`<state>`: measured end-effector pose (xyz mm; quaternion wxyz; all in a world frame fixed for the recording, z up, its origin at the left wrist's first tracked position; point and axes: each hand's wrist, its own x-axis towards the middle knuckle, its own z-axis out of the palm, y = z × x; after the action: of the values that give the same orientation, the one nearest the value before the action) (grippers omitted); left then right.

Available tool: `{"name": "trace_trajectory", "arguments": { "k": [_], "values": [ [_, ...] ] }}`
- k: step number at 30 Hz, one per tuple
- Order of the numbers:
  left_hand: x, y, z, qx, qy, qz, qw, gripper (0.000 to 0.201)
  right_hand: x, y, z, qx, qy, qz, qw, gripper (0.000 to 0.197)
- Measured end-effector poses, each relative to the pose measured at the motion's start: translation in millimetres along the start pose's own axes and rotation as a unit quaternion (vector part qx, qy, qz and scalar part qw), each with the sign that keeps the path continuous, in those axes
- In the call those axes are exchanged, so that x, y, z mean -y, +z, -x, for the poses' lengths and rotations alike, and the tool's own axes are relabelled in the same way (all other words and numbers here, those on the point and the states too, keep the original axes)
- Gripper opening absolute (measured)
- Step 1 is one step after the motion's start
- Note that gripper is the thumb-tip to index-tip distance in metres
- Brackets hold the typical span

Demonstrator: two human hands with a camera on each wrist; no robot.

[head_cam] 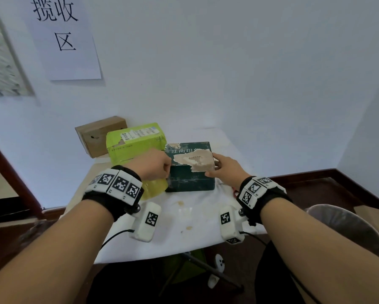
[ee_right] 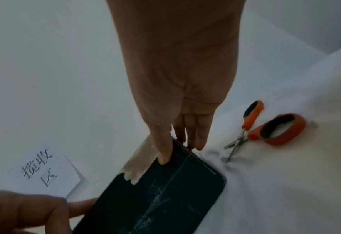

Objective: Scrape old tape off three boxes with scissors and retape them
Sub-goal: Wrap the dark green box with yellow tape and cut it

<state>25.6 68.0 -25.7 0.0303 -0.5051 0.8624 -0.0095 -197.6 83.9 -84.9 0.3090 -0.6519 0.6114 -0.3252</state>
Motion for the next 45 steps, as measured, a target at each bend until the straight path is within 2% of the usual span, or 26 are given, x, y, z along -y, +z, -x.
{"name": "trace_trajectory", "arguments": {
  "k": [6,9,13,19,21,25,27,29,32,35,37,39,42,45],
  "values": [
    [0,1,1,-0.003,-0.008,0.014,1.0,0.03,-5,-4,-6,0.024,0.037,-0.034,0.998,0.075],
    [0,1,0,-0.008,-0.012,0.023,1.0,0.032,-8,-8,-7,0.02,0.027,0.011,0.999,0.065],
    [-4,1,0,-0.01,-0.029,0.034,0.999,0.03,-9,-10,-9,-0.016,0.064,-0.023,0.998,0.042],
    [-8,-1,6,-0.002,-0.048,0.07,0.996,0.026,6,-7,-10,-0.09,0.055,-0.022,0.994,0.036],
    [-6,-4,10,0.002,-0.06,0.102,0.993,0.016,12,-7,-8,-0.102,0.044,0.001,0.994,0.037],
    [-3,-15,23,-0.068,-0.077,0.185,0.977,0.01,30,-11,-5,-0.13,0.015,-0.008,0.991,0.035],
    [-5,-24,28,-0.101,-0.075,0.264,0.956,0.011,42,-12,0,-0.089,0.021,-0.116,0.989,0.025],
    [-10,-31,28,-0.118,-0.075,0.372,0.918,0.009,57,-12,7,0.02,0.031,-0.223,0.974,0.022],
    [-20,-38,23,-0.139,-0.085,0.484,0.86,0.009,71,-12,15,0.132,0.047,-0.2,0.97,0.041],
    [-30,-36,15,-0.151,-0.101,0.503,0.845,0.009,70,-18,18,0.15,0.071,-0.212,0.963,0.051],
    [-35,-31,9,-0.148,-0.106,0.503,0.845,0.01,67,-23,22,0.152,0.083,-0.244,0.954,0.047],
    [-42,-26,4,-0.139,-0.102,0.504,0.846,0.01,65,-26,26,0.14,0.088,-0.277,0.946,0.036],
    [-53,-20,0,-0.13,-0.079,0.486,0.861,0.008,64,-26,28,0.059,0.121,-0.313,0.94,0.03],
    [-62,-15,-3,-0.116,-0.062,0.485,0.865,0.009,58,-25,25,-0.019,0.143,-0.245,0.959,0.027]
  ]
}}
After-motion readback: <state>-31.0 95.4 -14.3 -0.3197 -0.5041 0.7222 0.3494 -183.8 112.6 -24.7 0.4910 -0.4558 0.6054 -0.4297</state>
